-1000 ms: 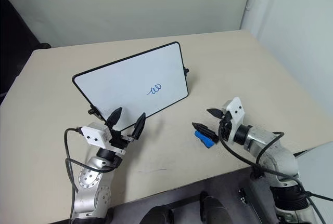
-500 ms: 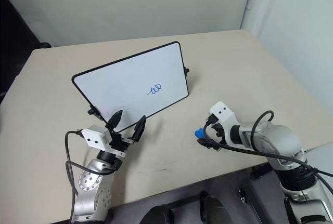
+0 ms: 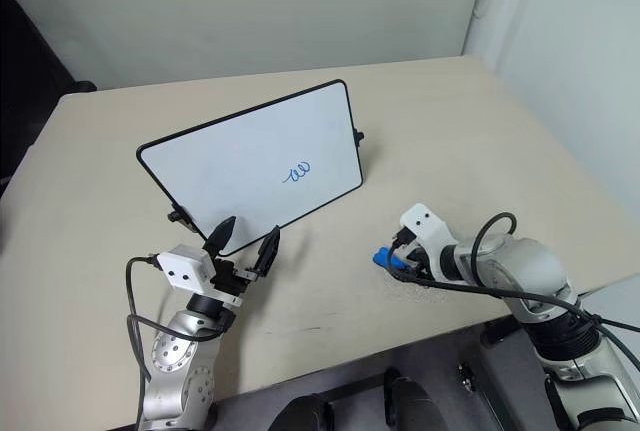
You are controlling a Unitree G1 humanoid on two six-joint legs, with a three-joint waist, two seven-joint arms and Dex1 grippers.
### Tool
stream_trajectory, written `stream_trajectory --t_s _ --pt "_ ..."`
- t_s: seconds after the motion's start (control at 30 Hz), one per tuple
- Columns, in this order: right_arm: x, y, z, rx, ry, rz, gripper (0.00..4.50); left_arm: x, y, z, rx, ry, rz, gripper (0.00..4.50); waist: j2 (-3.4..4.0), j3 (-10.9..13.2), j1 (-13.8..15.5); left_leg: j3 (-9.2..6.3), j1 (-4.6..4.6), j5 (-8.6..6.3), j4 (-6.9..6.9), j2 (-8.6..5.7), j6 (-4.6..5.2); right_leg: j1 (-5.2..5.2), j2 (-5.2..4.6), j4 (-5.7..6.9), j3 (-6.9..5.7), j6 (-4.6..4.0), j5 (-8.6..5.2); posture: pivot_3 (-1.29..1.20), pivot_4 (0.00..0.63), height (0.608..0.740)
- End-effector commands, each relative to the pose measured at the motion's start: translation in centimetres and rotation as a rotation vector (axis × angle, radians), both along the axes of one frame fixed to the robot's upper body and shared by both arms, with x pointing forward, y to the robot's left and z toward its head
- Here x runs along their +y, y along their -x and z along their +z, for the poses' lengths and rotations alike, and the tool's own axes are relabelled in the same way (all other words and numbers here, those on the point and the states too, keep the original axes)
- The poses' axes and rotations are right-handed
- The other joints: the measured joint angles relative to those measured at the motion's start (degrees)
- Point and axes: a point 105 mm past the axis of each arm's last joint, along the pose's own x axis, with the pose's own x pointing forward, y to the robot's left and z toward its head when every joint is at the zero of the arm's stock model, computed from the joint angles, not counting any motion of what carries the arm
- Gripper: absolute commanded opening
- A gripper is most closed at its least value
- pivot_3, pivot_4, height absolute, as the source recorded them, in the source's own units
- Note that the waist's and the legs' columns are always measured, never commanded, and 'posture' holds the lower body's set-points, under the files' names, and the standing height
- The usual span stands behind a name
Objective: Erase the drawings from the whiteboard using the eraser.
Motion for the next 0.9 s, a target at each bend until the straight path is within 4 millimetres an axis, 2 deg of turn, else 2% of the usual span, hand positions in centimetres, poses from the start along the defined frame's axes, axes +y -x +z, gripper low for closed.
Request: stream_trajectory --t_s 0.03,0.67,0.9 --pt "0.4 0.0 0.6 -0.027 -0.007 0.029 2.52 -0.3 0.2 1.3 -0.055 -0.004 -0.009 4.50 0.00 0.00 0.00 0.01 0.00 0.00 0.00 0.00 0.00 0.00 0.00 0.00 0.00 0.00 0.00 0.00 0.150 0.740" --pt "0.8 -0.4 1.8 -0.050 -0.070 0.097 2.52 -0.5 0.4 1.4 -0.060 0.000 -0.003 4.50 0.00 0.00 0.00 0.01 0.00 0.00 0.00 0.00 0.00 0.00 0.00 0.00 0.01 0.00 -0.01 0.00 0.150 0.740" --pt "0.6 -0.5 1.3 -0.023 -0.081 0.105 2.52 -0.8 0.6 1.3 -0.056 0.000 -0.014 4.50 0.00 0.00 0.02 0.02 0.00 0.00 0.00 0.00 0.00 0.00 -0.01 0.00 0.01 0.00 -0.01 0.00 0.150 0.740"
